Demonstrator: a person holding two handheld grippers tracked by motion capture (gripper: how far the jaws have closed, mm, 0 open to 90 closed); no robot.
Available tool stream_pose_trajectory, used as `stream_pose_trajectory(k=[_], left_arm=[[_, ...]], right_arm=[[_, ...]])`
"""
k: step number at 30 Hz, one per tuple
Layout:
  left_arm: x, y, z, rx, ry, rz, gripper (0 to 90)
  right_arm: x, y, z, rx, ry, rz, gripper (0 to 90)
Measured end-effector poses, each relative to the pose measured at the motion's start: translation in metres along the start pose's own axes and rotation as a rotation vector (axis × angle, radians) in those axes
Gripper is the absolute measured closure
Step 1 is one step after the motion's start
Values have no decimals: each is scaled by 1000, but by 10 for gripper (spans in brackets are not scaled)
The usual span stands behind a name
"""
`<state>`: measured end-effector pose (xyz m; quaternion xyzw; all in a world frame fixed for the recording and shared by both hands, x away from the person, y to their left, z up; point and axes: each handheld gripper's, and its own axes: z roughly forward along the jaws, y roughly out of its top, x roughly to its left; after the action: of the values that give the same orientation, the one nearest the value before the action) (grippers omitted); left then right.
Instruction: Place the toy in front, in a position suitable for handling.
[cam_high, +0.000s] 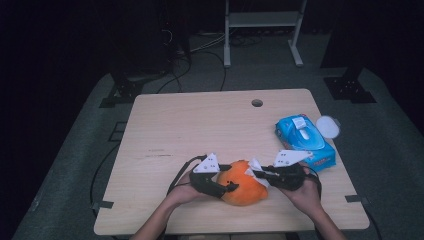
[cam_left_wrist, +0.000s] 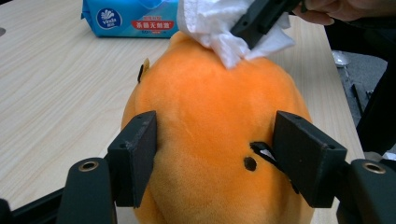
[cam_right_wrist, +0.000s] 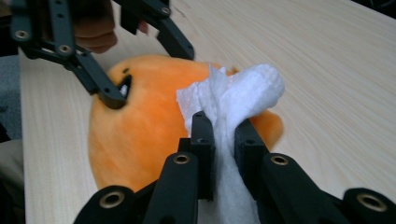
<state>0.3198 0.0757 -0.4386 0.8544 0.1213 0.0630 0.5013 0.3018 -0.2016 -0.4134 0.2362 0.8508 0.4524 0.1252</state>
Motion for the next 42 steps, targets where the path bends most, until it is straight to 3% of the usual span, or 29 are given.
stream_pose_trajectory(k=[5, 7, 11, 13, 17, 19, 22, 25, 27, 36, 40, 42], left_arm=[[-5, 4, 2, 11, 8, 37, 315], [-8, 5, 3, 15, 4, 57, 315], [-8, 5, 3, 19, 9, 55, 317], [-6, 3, 2, 16, 5, 42, 319], [-3, 1, 1, 9, 6, 18, 320], [-4, 3, 2, 14, 9, 28, 320], [-7, 6, 6, 23, 7, 50, 321], [-14, 9, 8, 37, 7, 100, 321], [-14, 9, 7, 42, 12, 106, 321], [-9, 4, 5, 19, 1, 57, 325], [-10, 6, 7, 33, 7, 72, 323], [-11, 6, 7, 29, 7, 69, 323]], right_arm=[[5, 3, 0, -9, -6, -9, 805], [11, 8, 2, -28, 17, -20, 805], [17, 13, 8, -27, 22, -50, 804], [12, 11, 7, -30, 22, -29, 804], [-5, 1, 4, -21, -22, 31, 804], [-12, -3, 2, -22, -29, 65, 804], [-10, 1, 4, -37, -31, 75, 804], [-4, 8, 9, -63, 4, 64, 804], [-2, 10, 12, -62, 13, 57, 803], [-16, -3, 4, -43, -3, 97, 804], [-8, 2, 6, -37, -19, 75, 804], [-1, 7, 9, -57, 3, 53, 804]])
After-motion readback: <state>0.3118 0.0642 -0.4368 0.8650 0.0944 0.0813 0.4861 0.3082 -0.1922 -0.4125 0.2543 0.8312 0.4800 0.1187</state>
